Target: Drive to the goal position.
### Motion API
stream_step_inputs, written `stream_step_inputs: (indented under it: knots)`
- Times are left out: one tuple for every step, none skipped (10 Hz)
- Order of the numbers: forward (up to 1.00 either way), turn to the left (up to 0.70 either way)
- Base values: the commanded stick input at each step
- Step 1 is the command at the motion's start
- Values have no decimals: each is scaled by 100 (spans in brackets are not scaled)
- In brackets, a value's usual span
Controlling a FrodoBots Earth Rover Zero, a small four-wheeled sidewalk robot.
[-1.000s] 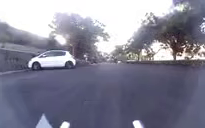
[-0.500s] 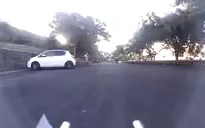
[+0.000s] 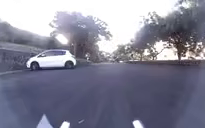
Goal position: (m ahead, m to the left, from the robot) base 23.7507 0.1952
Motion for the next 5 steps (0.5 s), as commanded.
stream_step_inputs:
  knots:
    - [50,0]
    - [50,0]
    - [50,0]
    - [50,0]
    - [50,0]
